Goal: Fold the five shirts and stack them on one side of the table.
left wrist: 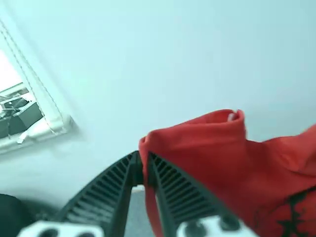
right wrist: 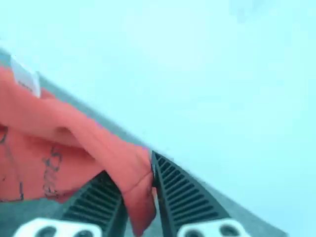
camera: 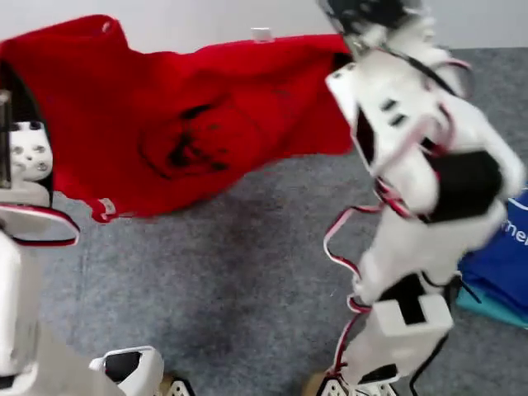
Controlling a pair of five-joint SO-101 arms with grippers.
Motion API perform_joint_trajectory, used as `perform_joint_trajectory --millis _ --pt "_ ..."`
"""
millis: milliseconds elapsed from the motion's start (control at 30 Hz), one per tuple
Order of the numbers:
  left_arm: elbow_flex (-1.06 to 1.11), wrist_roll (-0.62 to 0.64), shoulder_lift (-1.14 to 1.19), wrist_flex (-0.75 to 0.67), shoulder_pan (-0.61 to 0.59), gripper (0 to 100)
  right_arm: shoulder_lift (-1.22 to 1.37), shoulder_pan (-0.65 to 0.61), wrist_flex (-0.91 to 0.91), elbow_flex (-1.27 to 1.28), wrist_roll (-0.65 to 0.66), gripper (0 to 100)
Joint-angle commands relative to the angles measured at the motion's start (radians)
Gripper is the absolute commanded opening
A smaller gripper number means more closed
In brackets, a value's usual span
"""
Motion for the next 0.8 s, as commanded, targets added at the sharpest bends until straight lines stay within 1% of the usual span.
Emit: perform_joint_trajectory --millis 0,133,300,367,533,667,767 --pt "-0.05 -0.005 -0.018 -0.025 0.008 0 -0.119 0.047 0.039 -0.003 0.008 1.0" --pt "-0.096 -0.005 -0.018 -0.008 0.009 0 -0.219 0.071 0.039 0.054 0.008 1.0" --pt "-0.225 -0.006 -0.018 0.124 0.1 0 -0.374 0.071 0.041 0.186 0.037 1.0" --pt "-0.289 -0.006 -0.018 0.157 0.129 0 -0.447 0.071 0.041 0.258 0.037 1.0" --pt "-0.41 -0.009 -0.018 0.166 0.13 0 -0.664 0.073 0.042 0.471 0.054 1.0" --pt "-0.513 -0.063 -0.018 0.164 0.13 0 -0.842 0.077 0.042 0.643 0.077 1.0" --pt "-0.575 -0.08 -0.018 0.16 0.13 0 -0.952 0.14 0.039 0.733 0.078 1.0"
